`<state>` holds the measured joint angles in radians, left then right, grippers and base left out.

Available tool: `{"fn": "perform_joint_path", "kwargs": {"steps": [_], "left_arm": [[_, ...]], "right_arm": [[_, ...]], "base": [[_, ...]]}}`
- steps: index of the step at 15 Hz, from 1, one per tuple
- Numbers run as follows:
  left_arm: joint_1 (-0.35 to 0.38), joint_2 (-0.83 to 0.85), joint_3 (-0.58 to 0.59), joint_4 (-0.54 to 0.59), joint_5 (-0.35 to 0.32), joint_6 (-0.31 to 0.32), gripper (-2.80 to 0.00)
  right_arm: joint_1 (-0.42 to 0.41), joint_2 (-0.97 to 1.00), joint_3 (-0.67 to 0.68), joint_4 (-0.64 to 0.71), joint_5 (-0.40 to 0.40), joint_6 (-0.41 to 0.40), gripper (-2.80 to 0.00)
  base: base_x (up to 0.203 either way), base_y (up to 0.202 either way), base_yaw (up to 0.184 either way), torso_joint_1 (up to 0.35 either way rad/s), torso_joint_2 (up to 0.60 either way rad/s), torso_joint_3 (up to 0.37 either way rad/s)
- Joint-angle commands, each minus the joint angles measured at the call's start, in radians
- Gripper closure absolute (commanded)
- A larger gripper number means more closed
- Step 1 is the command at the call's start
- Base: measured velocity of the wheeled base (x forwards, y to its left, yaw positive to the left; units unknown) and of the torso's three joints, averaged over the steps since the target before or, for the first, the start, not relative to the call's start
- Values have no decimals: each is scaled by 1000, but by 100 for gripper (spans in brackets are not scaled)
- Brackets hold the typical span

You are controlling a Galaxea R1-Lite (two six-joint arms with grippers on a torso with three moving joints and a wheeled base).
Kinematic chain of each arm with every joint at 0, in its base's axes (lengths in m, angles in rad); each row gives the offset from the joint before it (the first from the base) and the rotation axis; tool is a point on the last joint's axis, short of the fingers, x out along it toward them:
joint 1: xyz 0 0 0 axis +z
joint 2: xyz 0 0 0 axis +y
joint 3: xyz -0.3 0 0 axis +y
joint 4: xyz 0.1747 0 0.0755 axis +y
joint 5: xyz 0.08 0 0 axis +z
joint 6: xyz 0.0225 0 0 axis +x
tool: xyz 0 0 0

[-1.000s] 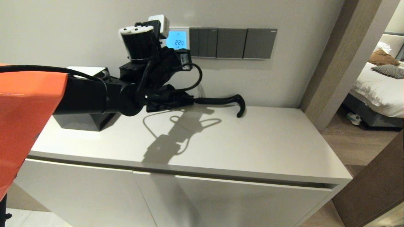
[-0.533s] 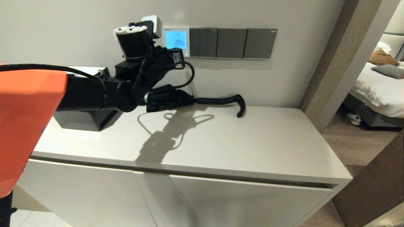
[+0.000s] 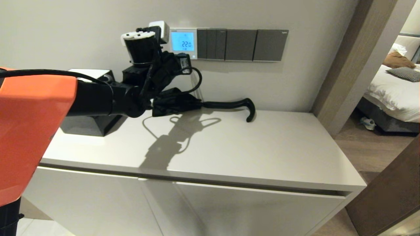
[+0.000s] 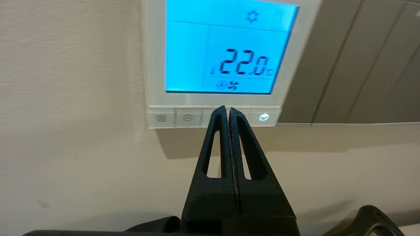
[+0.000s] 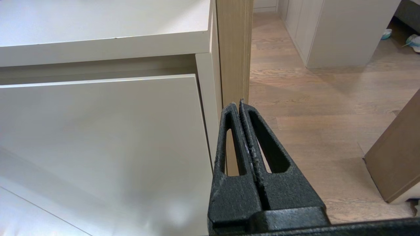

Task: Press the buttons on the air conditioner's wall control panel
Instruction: Press the temperature decrease button

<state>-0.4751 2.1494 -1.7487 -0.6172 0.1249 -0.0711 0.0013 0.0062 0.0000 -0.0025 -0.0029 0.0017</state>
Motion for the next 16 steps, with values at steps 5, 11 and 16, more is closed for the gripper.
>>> {"fn": "perform_joint_path", "kwargs": {"steps": [5,11,16], "left_arm": [[7,0,0,-6,1,8,0],[7,0,9,-13,1,13,0],[7,3,12,-11,1,14,0]], "right_arm": [[0,1,3,-1,0,0,0],[0,0,3,-1,1,0,0],[0,1,3,-1,0,0,0]], "base": [[0,0,0,0,0,0],[0,0,0,0,0,0],[0,0,0,0,0,0]]}}
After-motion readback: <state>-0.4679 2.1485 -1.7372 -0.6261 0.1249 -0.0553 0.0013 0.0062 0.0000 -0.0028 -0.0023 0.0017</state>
